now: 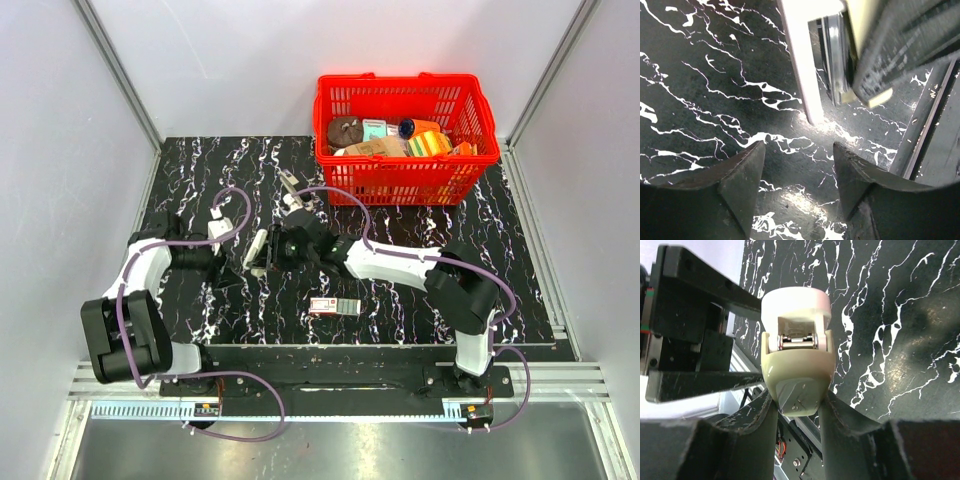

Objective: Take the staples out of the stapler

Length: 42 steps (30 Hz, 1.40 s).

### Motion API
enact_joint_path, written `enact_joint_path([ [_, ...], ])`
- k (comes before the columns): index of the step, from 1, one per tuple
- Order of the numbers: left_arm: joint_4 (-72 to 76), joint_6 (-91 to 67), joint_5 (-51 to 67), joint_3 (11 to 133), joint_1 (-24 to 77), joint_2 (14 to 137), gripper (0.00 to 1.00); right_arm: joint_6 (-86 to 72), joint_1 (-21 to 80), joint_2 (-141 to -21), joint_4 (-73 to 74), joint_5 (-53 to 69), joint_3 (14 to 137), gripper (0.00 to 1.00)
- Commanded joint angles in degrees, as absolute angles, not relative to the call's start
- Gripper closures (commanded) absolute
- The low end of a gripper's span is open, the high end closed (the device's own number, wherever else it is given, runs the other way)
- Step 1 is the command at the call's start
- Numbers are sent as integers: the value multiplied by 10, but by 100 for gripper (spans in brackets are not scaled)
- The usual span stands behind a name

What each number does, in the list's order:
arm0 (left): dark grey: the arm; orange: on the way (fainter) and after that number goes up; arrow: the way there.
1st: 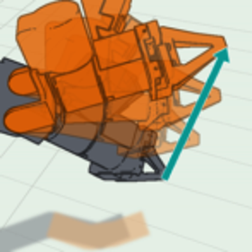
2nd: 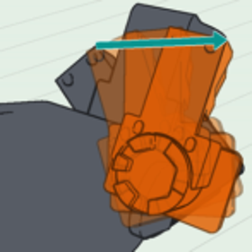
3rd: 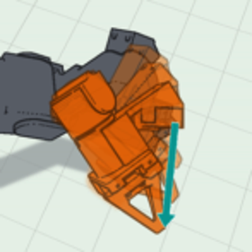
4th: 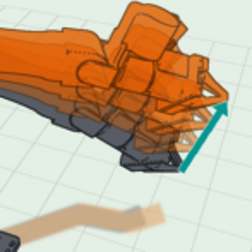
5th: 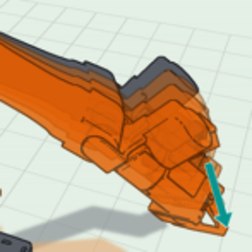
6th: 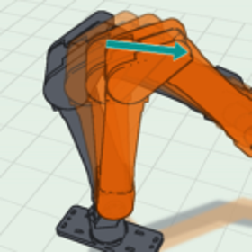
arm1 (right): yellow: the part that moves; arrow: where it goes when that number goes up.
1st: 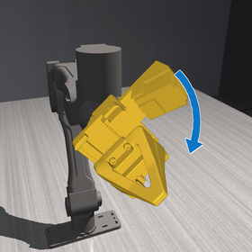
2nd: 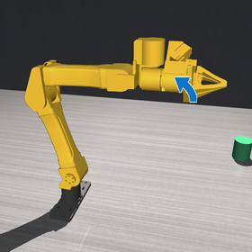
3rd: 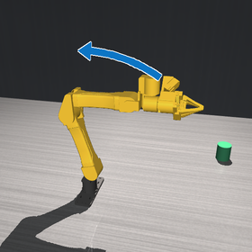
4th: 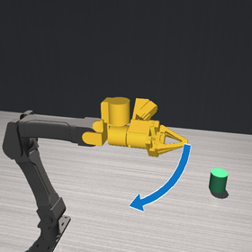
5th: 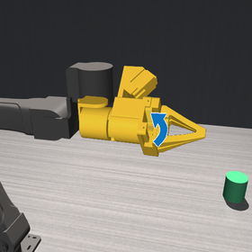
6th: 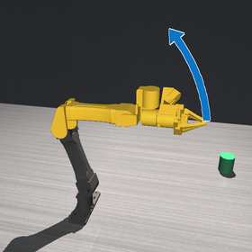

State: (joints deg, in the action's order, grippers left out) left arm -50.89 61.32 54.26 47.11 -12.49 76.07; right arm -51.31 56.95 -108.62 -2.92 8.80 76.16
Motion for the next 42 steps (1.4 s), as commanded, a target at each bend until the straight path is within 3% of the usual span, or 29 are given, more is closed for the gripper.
enact_joint_path([
  [1,-534,662,605,519,-127,789,40,-519,583,-1092,-70,111,785,100],
  [12,-552,705,596,500,-118,766,37,-523,592,-1114,-72,124,809,100],
  [15,-553,711,588,500,-118,769,45,-523,595,-1113,-72,126,811,100],
  [19,-552,718,575,501,-118,771,64,-524,597,-1108,-74,127,807,100],
  [24,-553,714,584,504,-114,766,74,-529,599,-1108,-79,134,811,100],
  [29,-548,701,590,505,-108,762,99,-531,602,-1115,-81,142,814,100],
  [42,-477,664,537,494,-110,744,100,-494,602,-1074,-44,150,760,100],
])
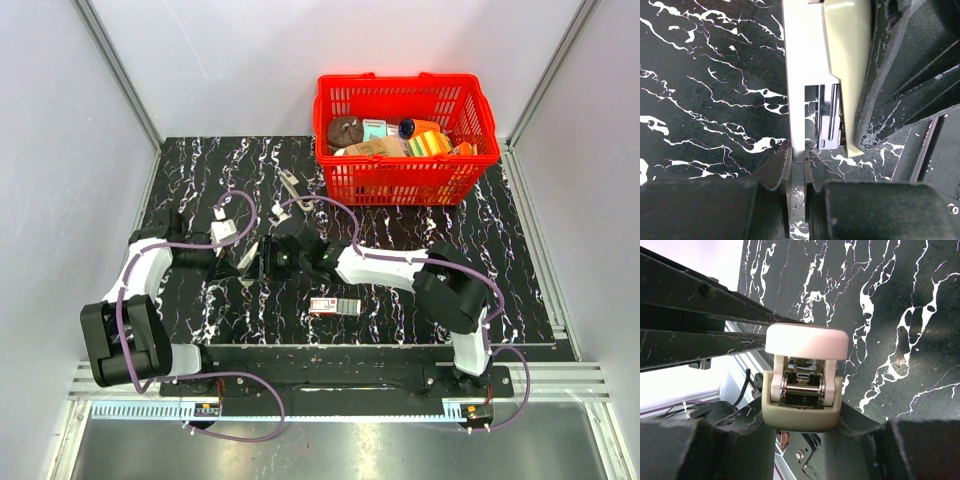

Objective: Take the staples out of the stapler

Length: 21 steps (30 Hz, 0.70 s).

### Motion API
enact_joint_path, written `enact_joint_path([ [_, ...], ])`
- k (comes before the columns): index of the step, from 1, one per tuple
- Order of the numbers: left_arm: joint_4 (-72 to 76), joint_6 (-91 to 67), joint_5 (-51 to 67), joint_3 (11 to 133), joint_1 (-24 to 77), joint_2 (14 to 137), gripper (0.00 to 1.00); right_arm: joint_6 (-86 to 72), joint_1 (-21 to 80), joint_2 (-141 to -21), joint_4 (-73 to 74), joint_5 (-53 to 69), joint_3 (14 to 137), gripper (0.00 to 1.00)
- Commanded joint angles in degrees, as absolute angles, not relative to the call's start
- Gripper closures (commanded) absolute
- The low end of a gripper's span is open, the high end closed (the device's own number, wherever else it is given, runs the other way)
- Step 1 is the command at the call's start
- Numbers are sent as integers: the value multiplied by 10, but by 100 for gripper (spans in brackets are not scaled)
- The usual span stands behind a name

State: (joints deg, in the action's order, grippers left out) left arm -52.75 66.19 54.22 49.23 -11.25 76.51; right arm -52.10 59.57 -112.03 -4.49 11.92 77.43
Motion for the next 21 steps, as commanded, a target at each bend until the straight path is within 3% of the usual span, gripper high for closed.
enact_joint_path([
  [1,-473,664,531,495,-110,741,100,-490,602,-1071,-38,152,757,100],
  [21,-306,606,435,468,-111,698,100,-341,602,-1072,148,291,773,100],
])
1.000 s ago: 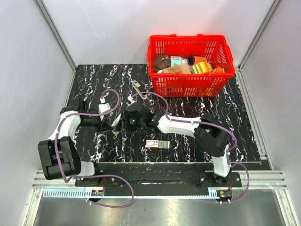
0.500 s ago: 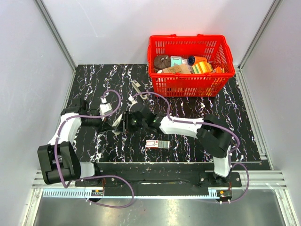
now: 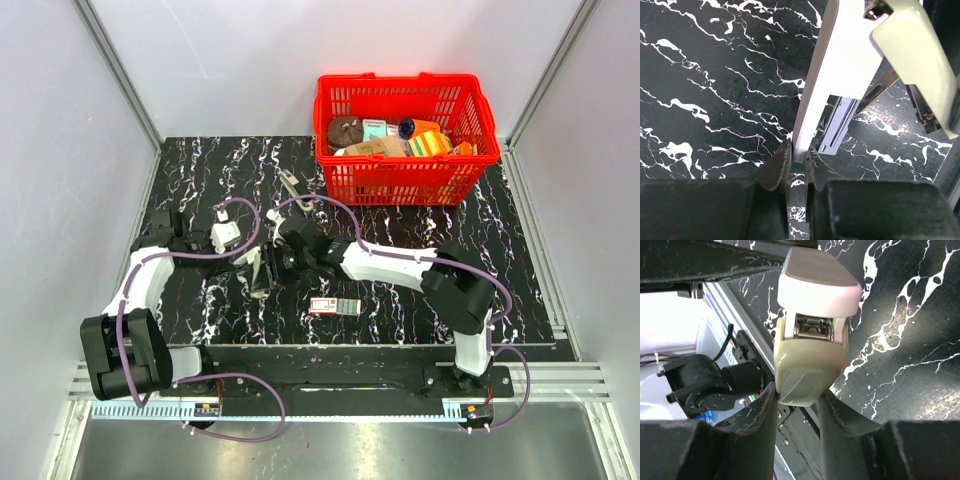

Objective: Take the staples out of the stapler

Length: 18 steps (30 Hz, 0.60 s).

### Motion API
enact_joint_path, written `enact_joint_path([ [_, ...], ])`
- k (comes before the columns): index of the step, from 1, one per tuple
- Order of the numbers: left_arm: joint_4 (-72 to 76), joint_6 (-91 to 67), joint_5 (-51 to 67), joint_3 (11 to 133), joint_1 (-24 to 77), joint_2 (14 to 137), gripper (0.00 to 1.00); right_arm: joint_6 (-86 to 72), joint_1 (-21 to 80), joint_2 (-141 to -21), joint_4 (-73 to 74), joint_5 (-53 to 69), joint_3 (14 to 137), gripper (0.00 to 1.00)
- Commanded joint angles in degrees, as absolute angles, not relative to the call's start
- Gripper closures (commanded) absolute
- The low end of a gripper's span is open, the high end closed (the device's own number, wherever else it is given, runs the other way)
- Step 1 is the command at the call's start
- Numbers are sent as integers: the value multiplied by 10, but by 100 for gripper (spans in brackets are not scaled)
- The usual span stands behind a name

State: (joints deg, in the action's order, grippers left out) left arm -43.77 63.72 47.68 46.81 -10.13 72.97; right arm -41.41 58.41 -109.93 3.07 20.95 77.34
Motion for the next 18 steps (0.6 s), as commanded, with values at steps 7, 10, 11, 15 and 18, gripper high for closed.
enact_joint_path([
  [7,-214,622,378,424,-109,658,100,-249,609,-1072,241,274,802,100],
  [10,-189,620,367,418,-106,651,100,-220,618,-1078,268,258,816,100],
  [11,-176,618,362,412,-105,648,100,-211,622,-1081,282,251,821,100],
  [15,-104,595,342,389,-98,633,100,-174,649,-1097,323,208,846,100],
  [18,-51,568,330,375,-89,624,100,-163,668,-1107,337,179,855,100],
])
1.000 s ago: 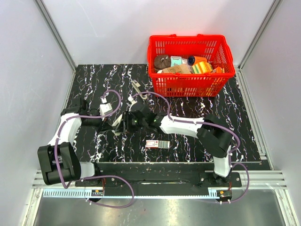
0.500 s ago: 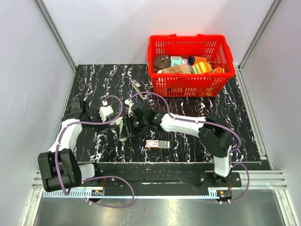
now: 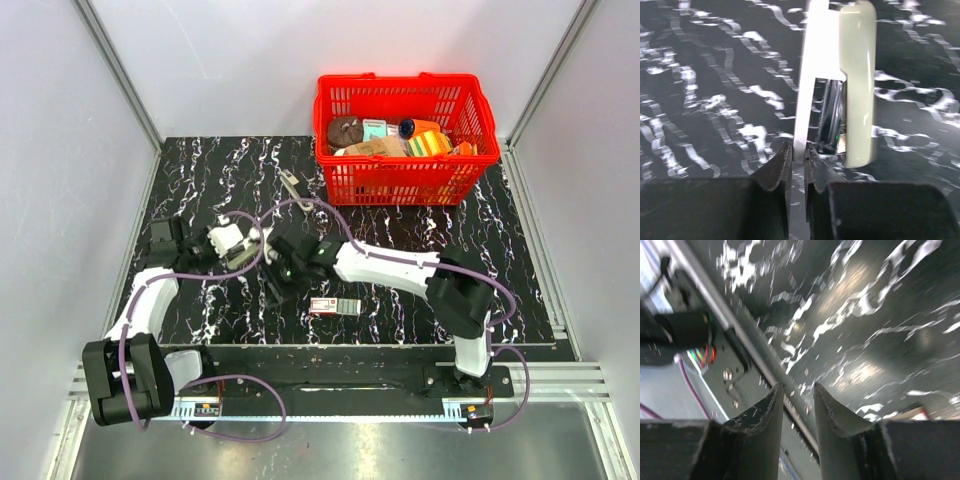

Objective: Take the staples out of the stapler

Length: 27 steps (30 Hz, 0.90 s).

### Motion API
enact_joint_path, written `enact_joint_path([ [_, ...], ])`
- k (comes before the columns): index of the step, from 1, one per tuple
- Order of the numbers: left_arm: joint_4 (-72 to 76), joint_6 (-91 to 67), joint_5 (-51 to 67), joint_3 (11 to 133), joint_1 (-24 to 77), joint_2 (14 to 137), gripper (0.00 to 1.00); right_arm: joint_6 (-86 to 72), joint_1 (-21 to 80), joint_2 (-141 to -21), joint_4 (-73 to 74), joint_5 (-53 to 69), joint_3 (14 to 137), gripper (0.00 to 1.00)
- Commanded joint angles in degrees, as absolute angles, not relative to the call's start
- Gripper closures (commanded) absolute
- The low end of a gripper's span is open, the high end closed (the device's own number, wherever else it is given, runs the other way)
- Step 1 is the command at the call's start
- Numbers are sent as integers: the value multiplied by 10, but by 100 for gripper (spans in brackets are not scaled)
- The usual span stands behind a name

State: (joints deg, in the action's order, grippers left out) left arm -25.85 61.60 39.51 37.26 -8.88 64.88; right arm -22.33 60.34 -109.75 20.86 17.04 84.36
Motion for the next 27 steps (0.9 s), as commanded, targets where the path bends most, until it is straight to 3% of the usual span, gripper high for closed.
enact_joint_path([
  [1,-39,557,327,370,-87,621,100,-162,671,-1110,337,169,856,100],
  [13,-44,534,316,338,-51,593,100,-170,682,-1103,316,94,858,100],
  [22,-85,403,316,352,-49,603,100,-209,636,-1035,280,3,817,99],
  [25,-111,336,270,395,-52,656,100,-230,593,-1007,270,-43,809,89],
  [27,-163,302,265,436,-55,702,100,-240,568,-1002,272,-65,815,73],
])
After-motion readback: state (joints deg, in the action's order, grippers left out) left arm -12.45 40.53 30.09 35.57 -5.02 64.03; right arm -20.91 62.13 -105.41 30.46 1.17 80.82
